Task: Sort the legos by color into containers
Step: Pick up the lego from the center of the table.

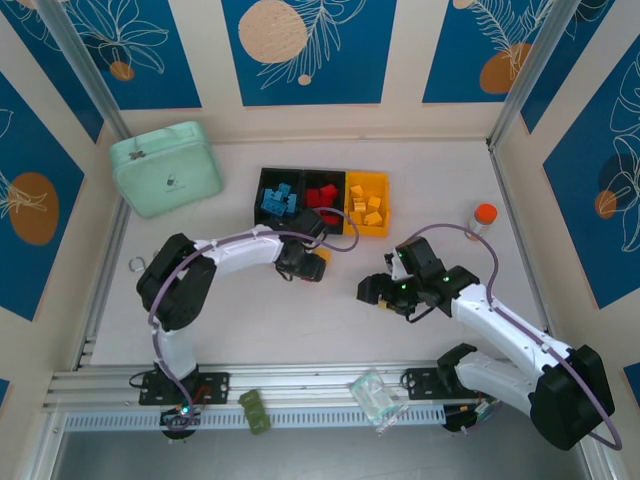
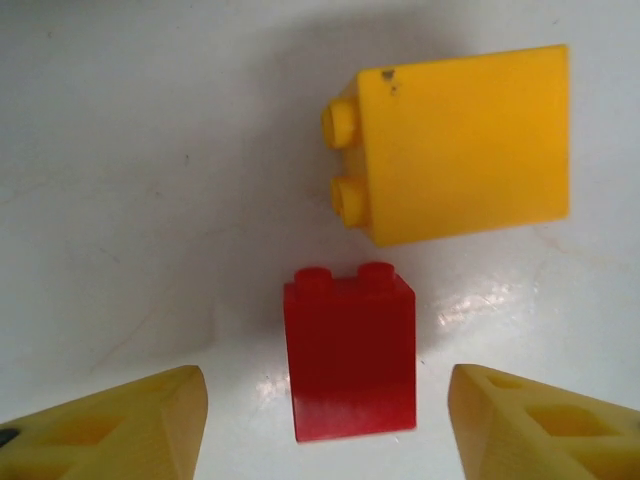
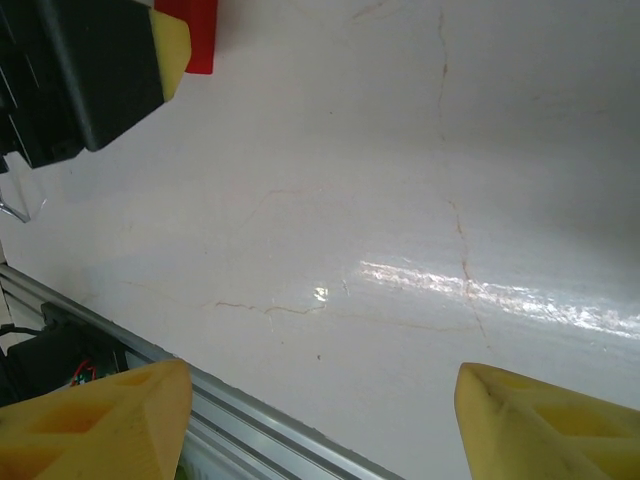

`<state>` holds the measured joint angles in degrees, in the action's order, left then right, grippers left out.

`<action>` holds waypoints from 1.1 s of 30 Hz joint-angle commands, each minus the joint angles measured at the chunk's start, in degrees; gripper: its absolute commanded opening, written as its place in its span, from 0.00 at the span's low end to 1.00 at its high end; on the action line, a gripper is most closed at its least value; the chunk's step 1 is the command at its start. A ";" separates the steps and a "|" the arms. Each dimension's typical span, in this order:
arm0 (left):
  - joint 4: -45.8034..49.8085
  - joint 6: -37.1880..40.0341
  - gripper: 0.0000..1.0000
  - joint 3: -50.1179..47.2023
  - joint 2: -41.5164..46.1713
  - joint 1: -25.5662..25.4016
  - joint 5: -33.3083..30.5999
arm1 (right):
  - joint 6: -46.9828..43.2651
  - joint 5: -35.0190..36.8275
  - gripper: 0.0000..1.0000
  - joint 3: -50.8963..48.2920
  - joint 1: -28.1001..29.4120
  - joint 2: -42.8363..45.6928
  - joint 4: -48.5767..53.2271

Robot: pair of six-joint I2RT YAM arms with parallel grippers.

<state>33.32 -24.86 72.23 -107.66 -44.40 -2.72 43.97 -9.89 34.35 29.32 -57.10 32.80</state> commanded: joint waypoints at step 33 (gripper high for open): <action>6.80 2.99 0.18 9.00 4.90 1.59 0.12 | 2.16 -0.48 0.69 -1.60 -0.67 0.76 -1.06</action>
<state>37.89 -23.42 76.27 -101.80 -43.99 -4.12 45.47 -9.85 32.86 28.97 -57.06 32.16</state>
